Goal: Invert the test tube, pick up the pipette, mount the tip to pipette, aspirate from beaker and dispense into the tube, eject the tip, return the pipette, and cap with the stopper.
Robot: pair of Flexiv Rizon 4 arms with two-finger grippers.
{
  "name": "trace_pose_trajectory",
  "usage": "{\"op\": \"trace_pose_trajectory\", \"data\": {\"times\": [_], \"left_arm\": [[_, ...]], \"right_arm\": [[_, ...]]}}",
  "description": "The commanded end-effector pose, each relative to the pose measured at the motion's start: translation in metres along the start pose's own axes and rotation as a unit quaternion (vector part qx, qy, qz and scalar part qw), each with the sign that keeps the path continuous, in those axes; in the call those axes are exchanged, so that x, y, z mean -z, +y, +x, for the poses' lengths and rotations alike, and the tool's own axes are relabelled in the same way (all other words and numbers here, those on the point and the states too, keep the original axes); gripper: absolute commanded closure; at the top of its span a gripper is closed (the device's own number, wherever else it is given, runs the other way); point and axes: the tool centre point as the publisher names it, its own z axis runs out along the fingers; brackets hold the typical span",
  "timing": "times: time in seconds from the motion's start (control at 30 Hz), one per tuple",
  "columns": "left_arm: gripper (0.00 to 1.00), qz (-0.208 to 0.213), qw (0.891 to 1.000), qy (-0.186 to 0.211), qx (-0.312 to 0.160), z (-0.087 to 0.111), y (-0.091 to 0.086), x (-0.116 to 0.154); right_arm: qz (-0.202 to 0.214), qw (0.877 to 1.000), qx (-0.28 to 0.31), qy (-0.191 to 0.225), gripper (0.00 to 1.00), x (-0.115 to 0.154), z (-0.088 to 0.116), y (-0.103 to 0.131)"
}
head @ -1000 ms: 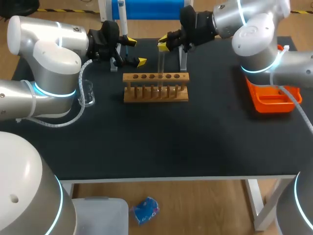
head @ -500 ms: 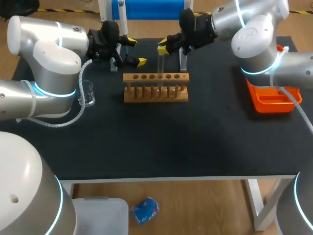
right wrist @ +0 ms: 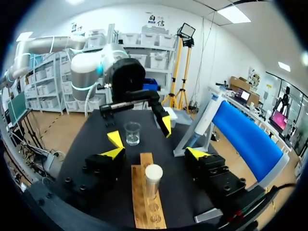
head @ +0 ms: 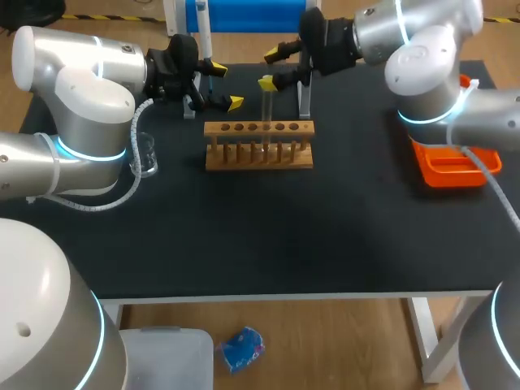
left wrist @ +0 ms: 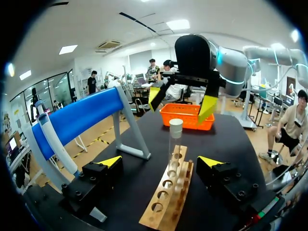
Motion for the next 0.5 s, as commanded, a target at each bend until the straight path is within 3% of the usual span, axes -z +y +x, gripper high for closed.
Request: {"op": "trace_pose_trajectory", "data": {"times": [0.03,0.07,0.13,0.2,0.5], "left_arm": [[0.0,0.001,1.0,-0.001,0.0,0.0,0.001,0.0],[0.0,0.001,1.0,-0.001,0.0,0.0,0.001,0.0],[0.0,0.001,1.0,-0.001,0.0,0.0,0.001,0.0],[0.0,0.001,1.0,-0.001,0.0,0.0,0.001,0.0],[0.0,0.001,1.0,-0.001,0.0,0.0,0.001,0.0]], "right_arm": [[-0.043,0.999,0.006,0.013,0.0,0.006,0.004,0.002],[-0.053,0.998,0.005,0.018,0.0,0.006,0.004,0.005],[-0.073,0.997,0.005,0.033,0.68,0.006,0.004,0.009],[-0.092,0.995,0.003,0.041,1.0,0.007,0.004,0.013],[-0.153,0.986,-0.015,0.069,1.0,0.005,0.006,0.014]]}}
